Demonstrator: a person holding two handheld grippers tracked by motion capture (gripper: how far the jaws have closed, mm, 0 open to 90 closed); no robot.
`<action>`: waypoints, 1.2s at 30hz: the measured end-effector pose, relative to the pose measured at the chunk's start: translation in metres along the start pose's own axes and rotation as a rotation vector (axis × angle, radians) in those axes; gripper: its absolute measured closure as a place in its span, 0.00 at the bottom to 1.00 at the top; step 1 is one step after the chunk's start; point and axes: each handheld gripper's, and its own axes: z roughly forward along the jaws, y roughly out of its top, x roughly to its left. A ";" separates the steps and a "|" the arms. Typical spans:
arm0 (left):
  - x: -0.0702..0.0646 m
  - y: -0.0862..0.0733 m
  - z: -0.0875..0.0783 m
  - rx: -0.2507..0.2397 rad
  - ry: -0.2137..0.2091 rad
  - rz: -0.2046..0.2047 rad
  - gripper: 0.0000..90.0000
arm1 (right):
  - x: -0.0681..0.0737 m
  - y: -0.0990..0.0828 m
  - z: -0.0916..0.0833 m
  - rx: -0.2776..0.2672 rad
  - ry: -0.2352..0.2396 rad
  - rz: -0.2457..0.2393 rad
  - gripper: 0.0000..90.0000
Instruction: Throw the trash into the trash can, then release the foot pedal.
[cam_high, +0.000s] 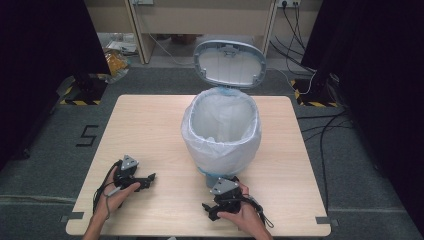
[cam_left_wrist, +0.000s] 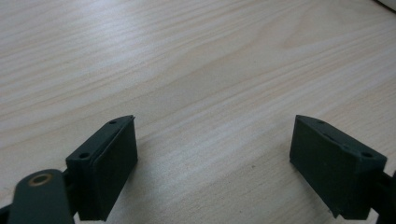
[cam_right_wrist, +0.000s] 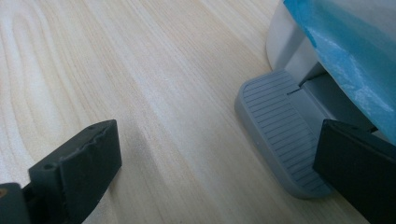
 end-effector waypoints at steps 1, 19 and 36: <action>0.000 0.000 0.000 0.002 -0.001 0.003 0.15 | 0.000 0.000 0.000 0.000 0.000 0.000 0.01; 0.000 0.001 0.002 0.008 -0.002 0.008 0.11 | 0.001 0.000 0.000 0.000 -0.002 0.005 0.01; 0.000 0.001 0.002 0.008 -0.001 0.007 0.11 | 0.001 -0.001 -0.002 -0.010 0.005 -0.013 0.01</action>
